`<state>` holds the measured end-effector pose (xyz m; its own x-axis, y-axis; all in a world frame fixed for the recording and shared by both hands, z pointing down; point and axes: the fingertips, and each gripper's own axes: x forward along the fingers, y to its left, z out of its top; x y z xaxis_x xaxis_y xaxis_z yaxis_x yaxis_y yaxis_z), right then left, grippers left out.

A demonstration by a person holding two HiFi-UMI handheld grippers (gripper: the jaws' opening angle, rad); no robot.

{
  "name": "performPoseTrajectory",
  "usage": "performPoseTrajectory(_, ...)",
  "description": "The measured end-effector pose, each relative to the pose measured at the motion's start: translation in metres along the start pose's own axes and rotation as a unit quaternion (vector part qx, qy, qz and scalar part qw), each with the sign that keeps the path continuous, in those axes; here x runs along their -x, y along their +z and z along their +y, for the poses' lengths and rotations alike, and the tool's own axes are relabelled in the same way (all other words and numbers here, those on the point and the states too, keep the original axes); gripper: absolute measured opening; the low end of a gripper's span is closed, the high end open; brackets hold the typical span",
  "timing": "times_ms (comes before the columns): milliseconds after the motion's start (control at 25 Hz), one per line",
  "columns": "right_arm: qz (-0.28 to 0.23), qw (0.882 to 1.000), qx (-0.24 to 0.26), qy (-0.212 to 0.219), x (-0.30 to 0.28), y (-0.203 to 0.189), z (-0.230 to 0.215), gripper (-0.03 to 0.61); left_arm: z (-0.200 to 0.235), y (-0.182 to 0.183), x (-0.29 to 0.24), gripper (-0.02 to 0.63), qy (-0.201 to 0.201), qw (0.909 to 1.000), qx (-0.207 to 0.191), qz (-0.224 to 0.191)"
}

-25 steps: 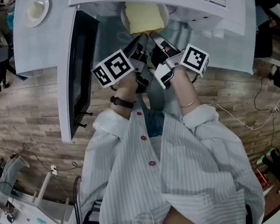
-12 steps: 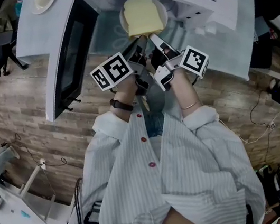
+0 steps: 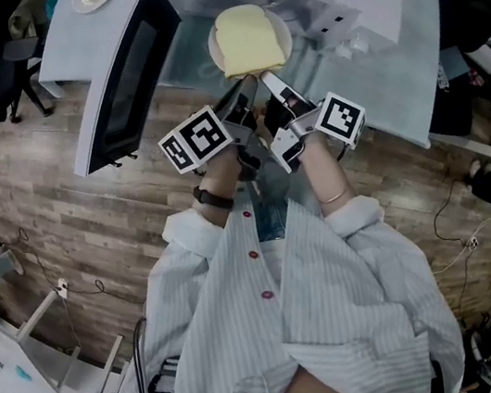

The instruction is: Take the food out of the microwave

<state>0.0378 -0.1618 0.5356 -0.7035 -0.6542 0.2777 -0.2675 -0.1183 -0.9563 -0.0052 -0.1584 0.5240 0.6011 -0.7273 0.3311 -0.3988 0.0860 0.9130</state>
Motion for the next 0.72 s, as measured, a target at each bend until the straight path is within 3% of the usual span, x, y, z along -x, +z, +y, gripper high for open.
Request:
performPoseTrajectory(480,0.007,0.998,0.023,0.054,-0.014,-0.007,0.009,0.041,0.003,0.010,0.009,0.040,-0.018,0.9993,-0.013,-0.030)
performPoseTrajectory(720,0.017,0.998,0.031,0.060,-0.012,-0.015,0.003,0.041,0.010,0.006,0.016,0.040,-0.013,0.9992,-0.014,-0.036)
